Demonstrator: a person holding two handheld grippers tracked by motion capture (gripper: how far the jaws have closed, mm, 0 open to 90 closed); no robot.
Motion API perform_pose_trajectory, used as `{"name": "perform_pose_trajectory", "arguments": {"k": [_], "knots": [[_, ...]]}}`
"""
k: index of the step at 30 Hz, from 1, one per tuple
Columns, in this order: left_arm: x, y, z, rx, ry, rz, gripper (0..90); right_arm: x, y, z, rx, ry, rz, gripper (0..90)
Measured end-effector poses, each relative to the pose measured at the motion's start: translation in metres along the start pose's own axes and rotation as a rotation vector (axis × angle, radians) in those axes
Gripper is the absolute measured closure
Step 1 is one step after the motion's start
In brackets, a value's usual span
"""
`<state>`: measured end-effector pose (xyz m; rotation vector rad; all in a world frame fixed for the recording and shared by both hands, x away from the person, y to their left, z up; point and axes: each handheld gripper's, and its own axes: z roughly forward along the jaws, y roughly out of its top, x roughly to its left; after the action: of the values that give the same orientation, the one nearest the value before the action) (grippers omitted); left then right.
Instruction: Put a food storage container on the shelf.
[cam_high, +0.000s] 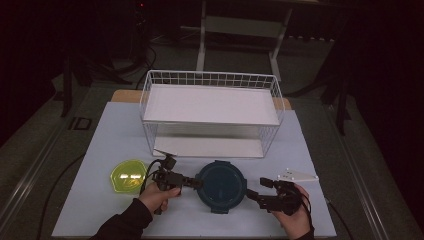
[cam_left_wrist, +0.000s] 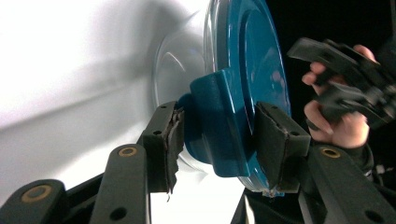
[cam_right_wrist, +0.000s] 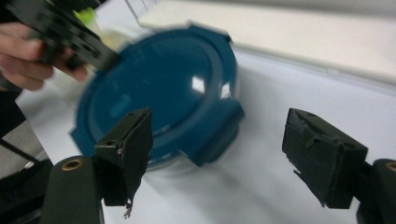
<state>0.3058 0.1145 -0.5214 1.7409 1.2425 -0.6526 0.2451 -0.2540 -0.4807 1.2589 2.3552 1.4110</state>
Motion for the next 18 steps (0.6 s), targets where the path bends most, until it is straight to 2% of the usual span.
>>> {"name": "perform_pose_trajectory", "arguments": {"k": [1,2,3,4,5,6,7,11,13,18], "knots": [[-0.003,-0.001,-0.001,0.001,0.005,0.017,52.0,-0.002,-0.001,0.002,0.012,0.002,0.010,25.0],[-0.003,-0.001,-0.001,0.001,0.005,0.017,52.1,-0.002,-0.001,0.002,0.012,0.002,0.010,25.0],[-0.006,-0.002,-0.001,0.000,0.013,0.041,52.4,-0.008,-0.002,0.006,0.045,0.019,0.053,25.5],[-0.008,-0.002,-0.001,-0.002,0.017,0.052,52.4,-0.008,-0.002,0.006,0.045,0.019,0.053,25.5],[-0.010,-0.003,-0.002,-0.003,0.018,0.065,53.1,-0.011,-0.003,0.008,0.053,0.036,0.074,25.8],[-0.010,-0.003,-0.002,-0.003,0.018,0.065,53.3,-0.011,-0.003,0.008,0.053,0.036,0.074,25.8],[-0.014,-0.005,-0.003,-0.009,0.021,0.108,54.1,-0.015,-0.003,0.012,0.071,0.074,0.107,31.3],[-0.017,-0.008,-0.004,-0.011,0.025,0.130,54.7,-0.016,-0.004,0.014,0.084,0.107,0.132,36.8],[-0.019,-0.011,-0.005,-0.010,0.031,0.152,54.9,-0.017,-0.005,0.015,0.089,0.153,0.166,39.4],[-0.022,-0.014,-0.006,-0.012,0.031,0.178,55.4,-0.016,-0.006,0.016,0.103,0.183,0.179,42.5]]}}
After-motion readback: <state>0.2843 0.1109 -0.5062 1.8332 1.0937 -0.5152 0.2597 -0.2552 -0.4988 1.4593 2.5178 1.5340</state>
